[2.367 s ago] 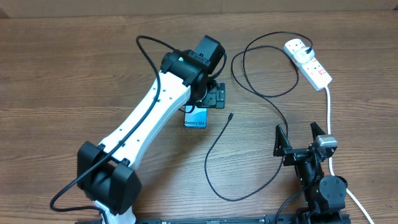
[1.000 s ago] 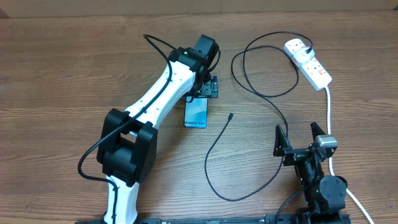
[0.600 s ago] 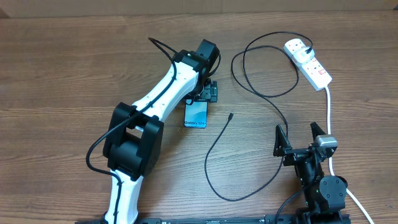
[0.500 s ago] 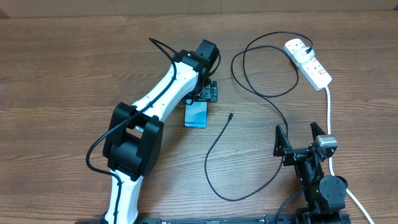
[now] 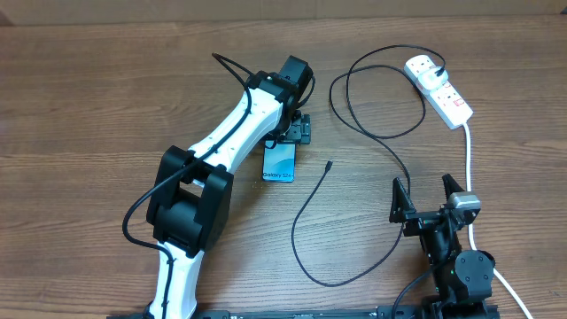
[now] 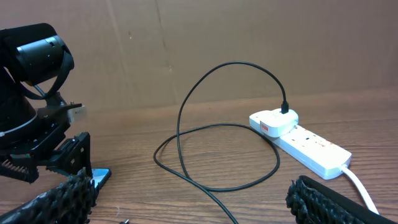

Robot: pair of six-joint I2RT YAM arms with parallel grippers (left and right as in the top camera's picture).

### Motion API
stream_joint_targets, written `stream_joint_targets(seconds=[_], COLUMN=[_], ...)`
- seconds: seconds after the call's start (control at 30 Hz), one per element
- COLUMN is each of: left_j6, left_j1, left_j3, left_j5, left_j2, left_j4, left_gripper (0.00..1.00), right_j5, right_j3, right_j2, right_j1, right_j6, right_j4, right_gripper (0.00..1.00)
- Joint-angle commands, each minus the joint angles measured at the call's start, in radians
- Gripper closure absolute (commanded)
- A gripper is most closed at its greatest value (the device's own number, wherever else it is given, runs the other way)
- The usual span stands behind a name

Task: Plug charger to phone and switch on socket
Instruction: 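Lower the open left gripper around the phone's top edge, then close the left gripper on the phone's top edge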

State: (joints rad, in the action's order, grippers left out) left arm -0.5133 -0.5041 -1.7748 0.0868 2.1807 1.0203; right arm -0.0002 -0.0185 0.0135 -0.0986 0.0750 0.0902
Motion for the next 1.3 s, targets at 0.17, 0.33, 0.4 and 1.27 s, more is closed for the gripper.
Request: stream_joint_targets(seconds=[0.17,0.33,0.4,1.27], left_j6=[0.045,0.045,0.045,0.043], left_j1=[-0.004,-0.004,-0.004,0.002], left_j3=[-0.014,-0.014,-0.014,-0.012], left_j5=[-0.002,-0.002,-0.002,-0.01], left_j2=[0.017,0.017,0.017,0.019], left_j4=[-0.021,-0.025,-0.027,-0.039], left_gripper=[0.0,0.0,0.0,0.0], right_j5=[-0.001,-0.001,-0.001,-0.001], right_j3=[0.011,0.011,0.011,0.011], right_j2=[-0.01,-0.01,-0.01,-0.01], right_j1=[0.005,0.005,0.005,0.005], right_j6=[0.002,0.003,0.003,0.002], right_j4=[-0.006,-0.006,-0.006,-0.006], right_gripper=[0.0,0.0,0.0,0.0])
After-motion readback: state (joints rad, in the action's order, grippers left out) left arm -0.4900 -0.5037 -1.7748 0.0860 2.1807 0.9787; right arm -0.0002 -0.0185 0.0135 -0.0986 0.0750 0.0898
